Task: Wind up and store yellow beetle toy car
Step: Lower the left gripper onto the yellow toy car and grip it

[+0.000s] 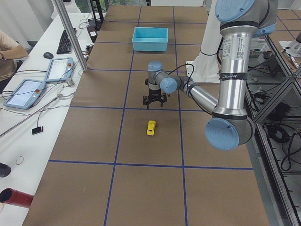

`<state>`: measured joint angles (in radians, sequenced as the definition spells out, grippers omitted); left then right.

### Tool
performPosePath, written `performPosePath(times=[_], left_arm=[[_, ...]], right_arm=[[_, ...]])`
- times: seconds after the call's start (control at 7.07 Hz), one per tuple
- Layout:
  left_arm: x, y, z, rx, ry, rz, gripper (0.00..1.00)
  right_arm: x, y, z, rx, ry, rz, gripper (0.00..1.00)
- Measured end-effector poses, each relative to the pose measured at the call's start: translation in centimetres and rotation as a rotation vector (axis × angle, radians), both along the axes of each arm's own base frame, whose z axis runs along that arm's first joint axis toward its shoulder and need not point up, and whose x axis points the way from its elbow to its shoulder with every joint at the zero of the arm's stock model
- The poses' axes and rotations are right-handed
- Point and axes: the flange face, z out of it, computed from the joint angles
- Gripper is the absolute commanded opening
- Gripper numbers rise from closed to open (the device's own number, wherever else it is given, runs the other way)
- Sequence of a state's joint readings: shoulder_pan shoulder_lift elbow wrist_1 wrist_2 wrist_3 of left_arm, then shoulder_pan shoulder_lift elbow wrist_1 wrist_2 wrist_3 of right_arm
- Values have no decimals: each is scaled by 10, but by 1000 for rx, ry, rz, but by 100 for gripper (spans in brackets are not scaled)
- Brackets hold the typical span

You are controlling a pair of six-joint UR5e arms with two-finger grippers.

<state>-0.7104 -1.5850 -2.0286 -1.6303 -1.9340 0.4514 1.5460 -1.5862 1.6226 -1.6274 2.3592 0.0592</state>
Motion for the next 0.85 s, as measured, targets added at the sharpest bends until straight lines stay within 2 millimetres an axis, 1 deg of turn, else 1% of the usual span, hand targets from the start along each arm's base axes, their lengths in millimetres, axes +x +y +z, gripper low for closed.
performPosePath(times=[0.14,0.28,0.57,0.85], left_arm=[[-4,-1,8,87,-43,72,100],[-6,-2,17,135,-83,118,100],[-5,-1,36,111,-183,154,100],[4,2,44,97,-255,168,100]], right_arm=[[-1,0,1,0,0,-2,99],[-1,0,1,0,1,-4,99],[-2,2,5,-5,-4,-5,99],[-3,4,5,-9,-10,-2,99]])
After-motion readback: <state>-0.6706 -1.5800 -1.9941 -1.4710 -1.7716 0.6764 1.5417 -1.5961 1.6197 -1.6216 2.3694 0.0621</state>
